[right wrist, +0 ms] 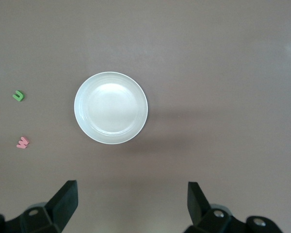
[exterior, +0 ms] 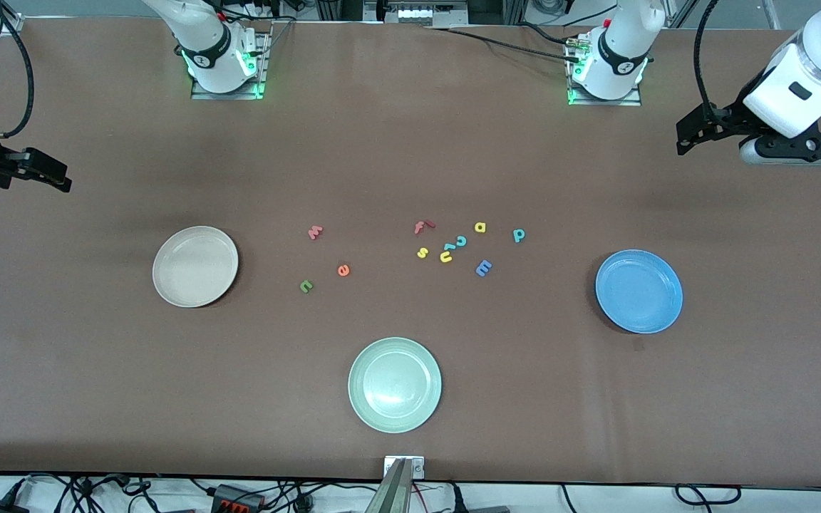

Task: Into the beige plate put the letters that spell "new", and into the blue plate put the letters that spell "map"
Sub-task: 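Move the right gripper and the left gripper toward the scattered letters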

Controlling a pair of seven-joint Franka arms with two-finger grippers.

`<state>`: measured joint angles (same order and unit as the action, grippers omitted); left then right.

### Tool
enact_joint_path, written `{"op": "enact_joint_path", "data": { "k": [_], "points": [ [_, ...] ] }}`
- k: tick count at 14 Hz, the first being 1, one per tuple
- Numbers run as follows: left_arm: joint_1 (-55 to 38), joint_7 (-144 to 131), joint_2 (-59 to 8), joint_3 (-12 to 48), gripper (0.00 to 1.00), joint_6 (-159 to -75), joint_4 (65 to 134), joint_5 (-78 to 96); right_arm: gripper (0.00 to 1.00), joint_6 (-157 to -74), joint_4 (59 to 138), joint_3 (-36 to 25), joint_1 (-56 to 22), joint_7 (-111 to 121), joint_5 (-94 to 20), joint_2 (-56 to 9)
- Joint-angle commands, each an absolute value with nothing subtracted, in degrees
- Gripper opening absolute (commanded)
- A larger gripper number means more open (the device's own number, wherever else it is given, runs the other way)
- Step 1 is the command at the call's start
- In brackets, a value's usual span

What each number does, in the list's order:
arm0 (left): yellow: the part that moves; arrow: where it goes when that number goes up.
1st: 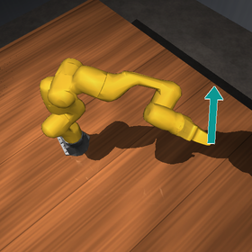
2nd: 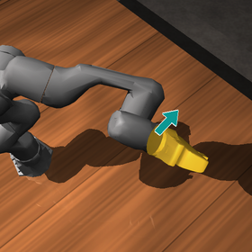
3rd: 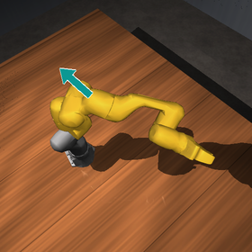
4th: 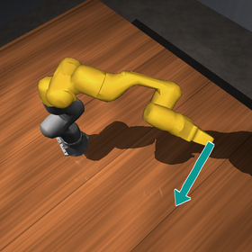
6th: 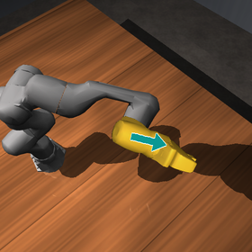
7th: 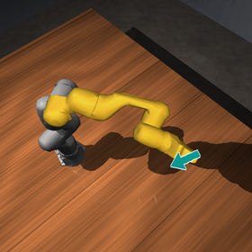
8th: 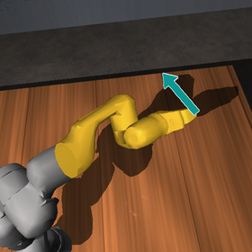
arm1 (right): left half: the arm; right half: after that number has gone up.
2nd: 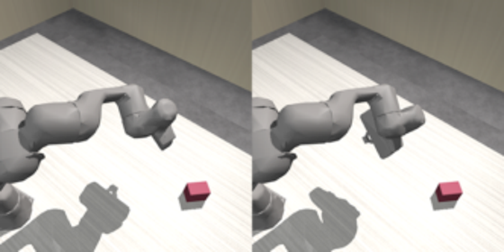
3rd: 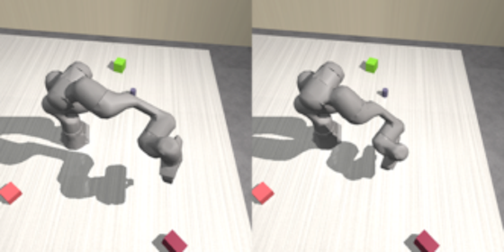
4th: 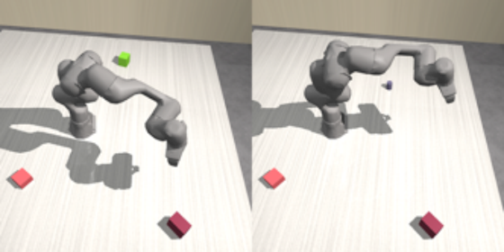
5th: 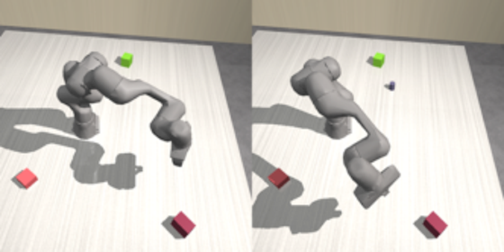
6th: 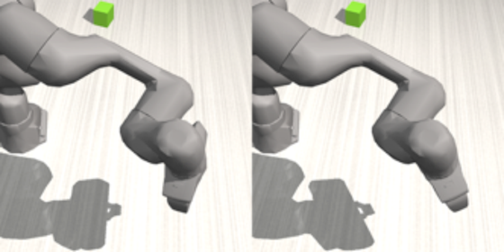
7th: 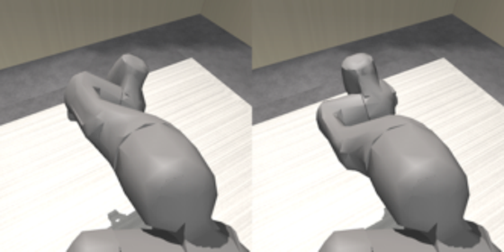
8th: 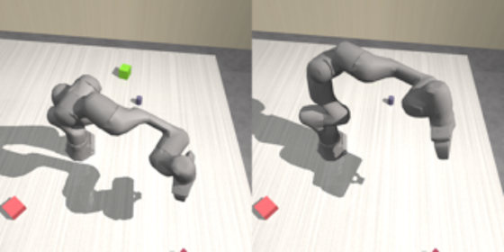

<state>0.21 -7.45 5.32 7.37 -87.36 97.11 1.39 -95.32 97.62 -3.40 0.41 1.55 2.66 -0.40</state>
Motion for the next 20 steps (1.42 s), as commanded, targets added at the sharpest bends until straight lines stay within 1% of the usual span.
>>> {"op": "enact_joint_path", "data": {
  "k": [1,8,10,12,15,16,17,20],
  "points": [
    [0.5,-7.9,4.6,7.6,1.00,-86.2,95.5,2.2,1.00,-95.0,97.5,-3.0,0.4,2.6,1.8,-0.4],
    [0.4,-8.0,4.4,7.6,1.00,-86.2,95.5,2.1,1.00,-94.7,97.5,-2.7,-0.1,2.5,1.8,-1.8],
    [0.4,-8.7,3.4,7.6,1.00,-86.0,94.4,2.6,1.00,-94.7,97.4,-2.7,-0.1,2.5,1.7,-1.9],
    [-0.4,-8.6,1.9,7.8,1.00,-85.8,94.3,2.5,1.00,-94.8,97.2,-3.2,0.3,2.5,1.6,-1.8],
    [-1.1,-7.4,-1.7,8.2,1.00,-81.3,94.4,2.2,1.00,-94.7,97.2,-3.2,0.1,2.5,1.4,-1.8],
    [-1.2,-7.1,-3.1,8.3,1.00,-81.4,94.4,2.1,1.00,-94.7,97.2,-3.2,0.1,2.5,1.4,-1.7],
    [-2.1,-7.1,-4.5,8.3,1.00,-82.5,94.4,1.9,1.00,-94.8,97.2,-3.1,0.1,2.5,1.4,-1.7],
    [-6.1,-7.7,-9.0,8.3,1.00,-91.1,96.3,2.0,1.00,-94.8,97.3,-2.9,0.1,2.5,1.3,-1.9]
  ]
}}
